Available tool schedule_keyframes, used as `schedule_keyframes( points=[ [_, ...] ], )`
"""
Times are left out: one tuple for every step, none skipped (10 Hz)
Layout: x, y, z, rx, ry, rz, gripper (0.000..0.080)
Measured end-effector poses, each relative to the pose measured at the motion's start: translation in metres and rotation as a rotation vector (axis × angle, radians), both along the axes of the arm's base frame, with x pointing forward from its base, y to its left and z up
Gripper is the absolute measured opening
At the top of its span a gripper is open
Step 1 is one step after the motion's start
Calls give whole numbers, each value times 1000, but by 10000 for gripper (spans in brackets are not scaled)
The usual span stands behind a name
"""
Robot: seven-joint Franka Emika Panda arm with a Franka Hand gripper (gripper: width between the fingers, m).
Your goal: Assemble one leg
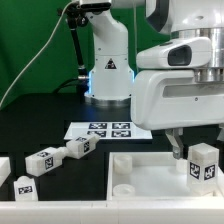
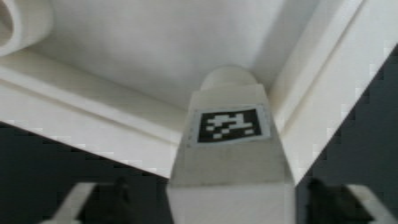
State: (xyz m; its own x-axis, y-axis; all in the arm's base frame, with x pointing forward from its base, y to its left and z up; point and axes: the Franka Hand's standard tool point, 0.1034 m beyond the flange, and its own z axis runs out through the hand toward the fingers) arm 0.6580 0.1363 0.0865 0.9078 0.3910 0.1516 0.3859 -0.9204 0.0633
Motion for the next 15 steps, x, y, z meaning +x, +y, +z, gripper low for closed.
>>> schedule_keyframes(
  points=[
    [0,0,0,0,0,0,284],
    [0,0,0,2,0,-6,284],
    [0,0,0,5,0,-23,284],
    [0,0,0,5,0,-23,284],
    [0,1,0,16,0,-84,284],
    [0,1,0,35,-1,-180,284],
    [1,4,0,78,-6,-362,284],
    [1,4,0,111,-3,-515,284],
    [1,5,0,137,-1,-667,284],
    [1,6,-1,164,2,-830,284],
    [2,6,-2,176,6,-964,284],
    [3,6,-2,186,14,-1098,284],
    [3,4,-2,195,17,-1240,284],
    [3,4,-2,201,39,-1296,284],
    [3,4,-2,209,50,-1326,284]
  ],
)
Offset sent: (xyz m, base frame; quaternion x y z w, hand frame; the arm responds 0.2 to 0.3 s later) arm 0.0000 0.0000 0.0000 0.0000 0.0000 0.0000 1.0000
